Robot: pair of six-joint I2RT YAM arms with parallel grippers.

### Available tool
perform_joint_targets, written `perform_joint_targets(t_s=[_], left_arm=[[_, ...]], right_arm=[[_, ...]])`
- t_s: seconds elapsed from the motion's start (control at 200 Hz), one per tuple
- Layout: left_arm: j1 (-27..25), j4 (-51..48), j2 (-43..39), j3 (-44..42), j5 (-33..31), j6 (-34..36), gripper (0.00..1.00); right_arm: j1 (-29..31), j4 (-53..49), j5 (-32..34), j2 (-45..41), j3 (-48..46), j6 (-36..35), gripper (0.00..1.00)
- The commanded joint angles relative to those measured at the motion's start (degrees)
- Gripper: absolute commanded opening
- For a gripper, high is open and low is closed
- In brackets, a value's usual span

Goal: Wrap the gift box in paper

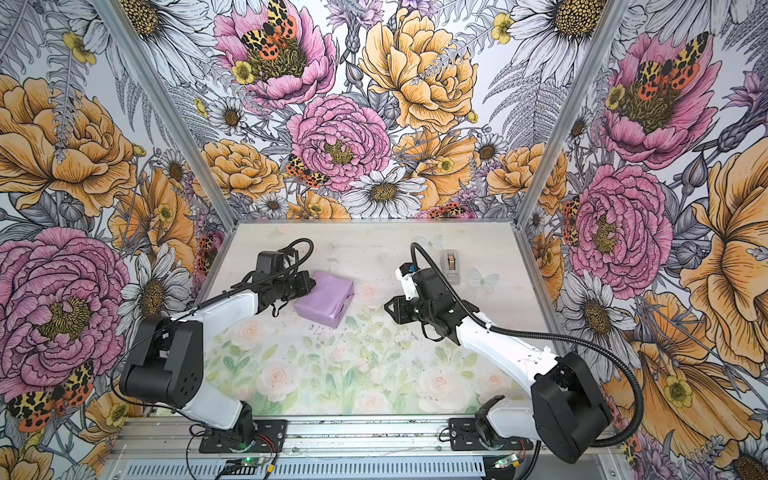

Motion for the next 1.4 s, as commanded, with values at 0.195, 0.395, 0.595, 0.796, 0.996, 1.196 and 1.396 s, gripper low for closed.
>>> perform_joint_targets(t_s=[0.195, 0.395, 0.595, 0.796, 0.996, 1.196, 1.396], left_arm=[[-2.72, 2.14, 2.67, -1.84, -0.44, -1.09, 0.05], [-3.46, 2.44, -0.75, -6.78, -1.31, -2.39, 0.05], [-3.84, 3.65, -6.77, -8.12, -0.68, -2.03, 0.1], [-3.63, 2.64, -12.72, -5.25, -0.86, -1.51, 0.15], [-0.69, -1.43, -14.66, -4.82, -4.33, 0.03, 0.16], [0.75, -1.82, -11.74, -5.36, -2.92, 0.31, 0.13], [0.22, 0.32, -8.78, -5.71, -2.22, -0.09, 0.12]], right_arm=[[-0.03, 1.61, -0.31, 0.02, 1.0, 0.09, 0.33], [-0.04, 1.61, -0.17, -0.31, 0.81, 0.09, 0.34], [-0.04, 1.62, -0.41, -0.14, 0.85, 0.07, 0.34], [-0.04, 1.64, -0.26, -0.1, 1.36, 0.1, 0.34], [0.14, 2.13, -1.48, 1.42, 2.15, 0.36, 0.34], [0.27, 2.48, -1.54, 1.52, 2.34, 0.35, 0.34], [0.31, 2.53, -1.56, 1.48, 2.25, 0.38, 0.34]])
